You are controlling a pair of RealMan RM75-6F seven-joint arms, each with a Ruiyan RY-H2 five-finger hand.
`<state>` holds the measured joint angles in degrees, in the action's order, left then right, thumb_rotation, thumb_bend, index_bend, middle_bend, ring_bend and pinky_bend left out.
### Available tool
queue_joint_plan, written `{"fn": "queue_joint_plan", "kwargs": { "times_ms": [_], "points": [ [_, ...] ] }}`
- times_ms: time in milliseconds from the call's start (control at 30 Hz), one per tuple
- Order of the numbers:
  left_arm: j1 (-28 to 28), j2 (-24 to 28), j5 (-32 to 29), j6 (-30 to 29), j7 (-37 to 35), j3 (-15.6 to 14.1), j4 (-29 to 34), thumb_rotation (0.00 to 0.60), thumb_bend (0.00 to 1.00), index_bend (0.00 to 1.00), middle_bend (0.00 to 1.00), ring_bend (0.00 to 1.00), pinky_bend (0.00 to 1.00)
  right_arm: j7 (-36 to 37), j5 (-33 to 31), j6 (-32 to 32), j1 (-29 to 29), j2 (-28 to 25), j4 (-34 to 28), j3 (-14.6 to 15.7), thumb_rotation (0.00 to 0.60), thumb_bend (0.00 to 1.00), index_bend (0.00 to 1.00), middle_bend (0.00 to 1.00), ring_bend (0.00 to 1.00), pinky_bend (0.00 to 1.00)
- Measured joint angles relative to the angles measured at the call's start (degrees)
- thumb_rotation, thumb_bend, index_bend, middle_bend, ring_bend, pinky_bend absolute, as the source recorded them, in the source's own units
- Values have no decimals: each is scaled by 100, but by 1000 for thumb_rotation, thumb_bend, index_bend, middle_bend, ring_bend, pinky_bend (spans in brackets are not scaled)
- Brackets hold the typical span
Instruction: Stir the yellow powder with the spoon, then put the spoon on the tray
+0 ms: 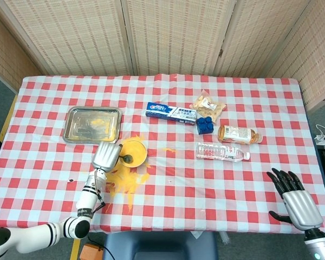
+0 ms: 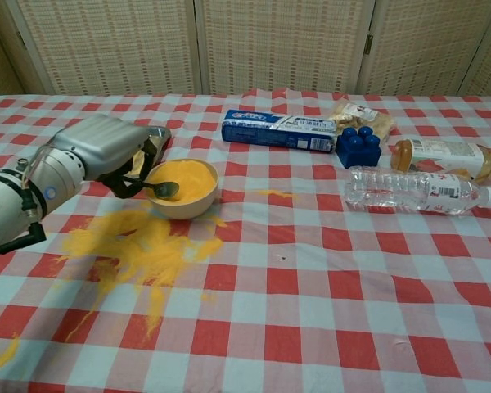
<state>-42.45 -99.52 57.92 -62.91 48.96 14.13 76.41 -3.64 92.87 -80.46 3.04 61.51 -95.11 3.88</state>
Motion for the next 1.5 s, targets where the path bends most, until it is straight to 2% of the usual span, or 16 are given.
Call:
{"fn": "queue_joint_plan", "kwargs": {
  "times_ms": [433, 800, 967, 1167, 1500],
  "points": [
    [-66, 141, 1, -289, 104, -62, 369, 600, 722, 488, 1000, 1000, 1000, 20, 68, -47, -12, -24, -24, 31, 600, 22, 0, 0, 0, 0],
    [130, 811, -563, -242, 182, -161, 989, 600, 567, 413, 1000, 1000, 1000, 24, 120, -82, -22, -38, -47, 51, 600, 22, 0, 0, 0, 0],
    [256, 1238, -860, -180, 216, -340, 1486, 600, 544, 404, 1000, 1000, 1000, 1, 152, -88, -28, -30, -56, 70, 600, 22, 0, 0, 0, 0],
    [295, 1353, -951, -172, 233, -452, 1645, 600, 545, 403, 1000, 1000, 1000, -19, 217, -128, -41, -31, -76, 90, 600, 22, 0, 0, 0, 0],
    [339, 1608, -973, -317, 281, -767, 2359, 600, 544, 416, 1000, 1000, 1000, 48, 350, -239, -80, -70, -79, 137, 600, 22, 0, 0, 0, 0]
  ]
}}
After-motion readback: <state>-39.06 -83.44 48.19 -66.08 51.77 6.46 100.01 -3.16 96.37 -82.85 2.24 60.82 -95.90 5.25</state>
